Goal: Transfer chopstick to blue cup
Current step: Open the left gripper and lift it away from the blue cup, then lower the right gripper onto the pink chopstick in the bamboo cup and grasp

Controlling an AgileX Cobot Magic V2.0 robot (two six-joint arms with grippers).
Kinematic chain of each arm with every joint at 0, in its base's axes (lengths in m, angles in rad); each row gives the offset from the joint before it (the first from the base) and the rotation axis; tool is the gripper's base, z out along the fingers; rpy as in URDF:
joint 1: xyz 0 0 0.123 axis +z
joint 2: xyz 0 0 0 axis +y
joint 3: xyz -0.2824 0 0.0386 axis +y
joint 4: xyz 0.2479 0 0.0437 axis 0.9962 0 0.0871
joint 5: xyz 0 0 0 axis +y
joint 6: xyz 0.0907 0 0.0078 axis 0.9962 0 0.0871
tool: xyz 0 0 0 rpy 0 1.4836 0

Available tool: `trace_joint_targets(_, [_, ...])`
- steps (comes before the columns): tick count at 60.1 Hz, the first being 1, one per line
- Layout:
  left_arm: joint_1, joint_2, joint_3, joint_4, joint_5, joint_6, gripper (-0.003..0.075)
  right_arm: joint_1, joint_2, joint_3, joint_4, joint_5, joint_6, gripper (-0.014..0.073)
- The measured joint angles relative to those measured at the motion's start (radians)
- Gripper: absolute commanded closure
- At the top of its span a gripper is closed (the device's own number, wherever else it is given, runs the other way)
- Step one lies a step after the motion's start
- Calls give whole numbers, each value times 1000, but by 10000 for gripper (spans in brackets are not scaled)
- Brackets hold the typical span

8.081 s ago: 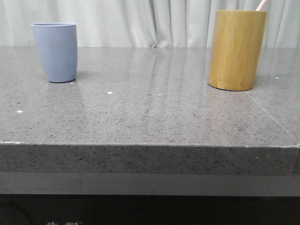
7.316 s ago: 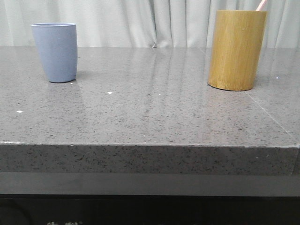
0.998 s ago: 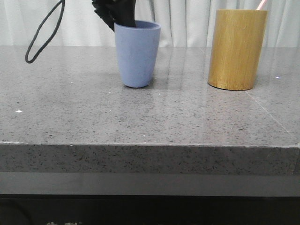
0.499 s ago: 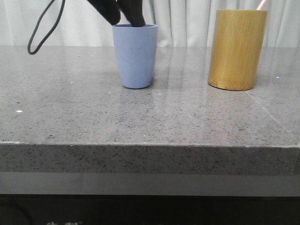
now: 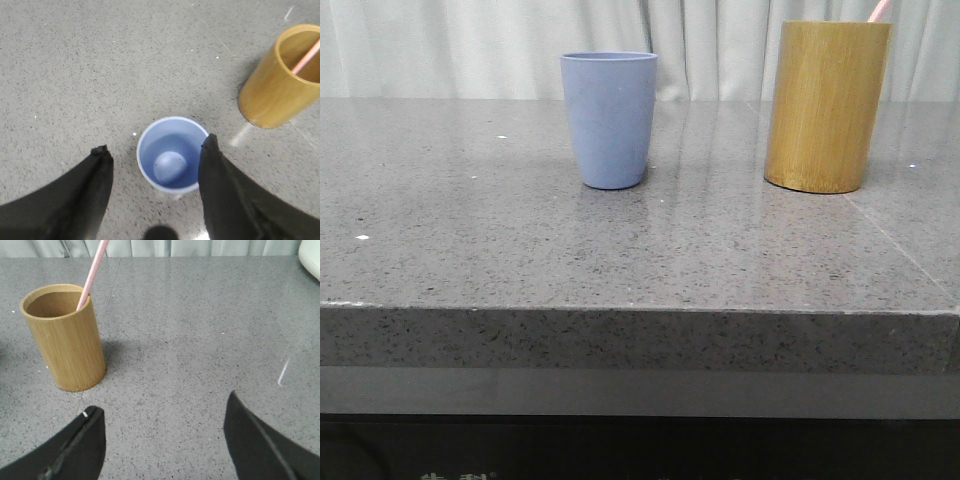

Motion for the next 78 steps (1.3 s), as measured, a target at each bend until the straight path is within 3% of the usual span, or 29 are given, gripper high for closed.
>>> trace_joint_targets(19, [0,-407,594,-10,-288,-6,332,0,44,-19,74,-7,0,76])
trace_joint_targets(33, [0,-657,879,-13,-439,-8,332,0,196,-104,180,-38,0,76])
trace_joint_targets(53, [0,-738,946,-14,-507,-8,332,1,486,-253,326,-249,0,76])
trace_joint_targets(78, [0,-734,947,-14,-526,-10,332,32,778,-449,484,-343,0,76])
